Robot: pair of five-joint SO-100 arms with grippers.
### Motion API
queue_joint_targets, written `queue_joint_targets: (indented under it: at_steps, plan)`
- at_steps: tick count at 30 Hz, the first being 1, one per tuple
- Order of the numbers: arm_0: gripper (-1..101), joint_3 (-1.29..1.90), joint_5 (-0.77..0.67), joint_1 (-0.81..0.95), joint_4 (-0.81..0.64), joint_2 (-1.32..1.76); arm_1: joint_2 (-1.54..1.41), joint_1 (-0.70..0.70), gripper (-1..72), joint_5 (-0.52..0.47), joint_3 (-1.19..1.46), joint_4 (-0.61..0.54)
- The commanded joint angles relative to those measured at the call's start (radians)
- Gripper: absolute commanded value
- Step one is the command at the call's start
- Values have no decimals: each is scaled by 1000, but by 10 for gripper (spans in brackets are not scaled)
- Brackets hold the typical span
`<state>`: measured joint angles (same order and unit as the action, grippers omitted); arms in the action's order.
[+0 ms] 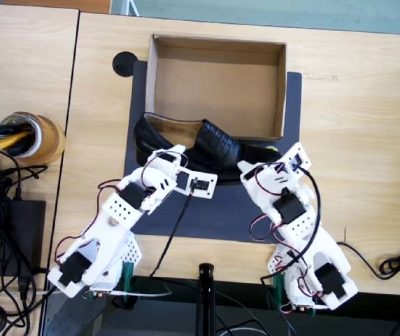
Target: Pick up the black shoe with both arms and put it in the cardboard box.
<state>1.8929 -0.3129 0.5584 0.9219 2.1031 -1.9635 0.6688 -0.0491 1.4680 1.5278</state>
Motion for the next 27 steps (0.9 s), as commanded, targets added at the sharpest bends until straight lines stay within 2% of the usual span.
queue_joint_targets:
  at_steps: [1, 11, 16, 22, 27]
  plan:
    - [-2, -117, 14, -37, -64, 130, -18, -89, -1, -18, -54, -11]
    - [-2, -118, 144, -130, -348, -20, 29, -219, -1, -44, -107, -135]
    - [-2, -137, 210, -189, -509, -146, 109, -285, -1, -61, -114, -236]
    - [-2, -224, 210, -241, -581, -345, 282, -344, -1, -67, -172, -325]
    - [-2, -310, 204, -252, -626, -497, 476, -377, -1, -67, -316, -342]
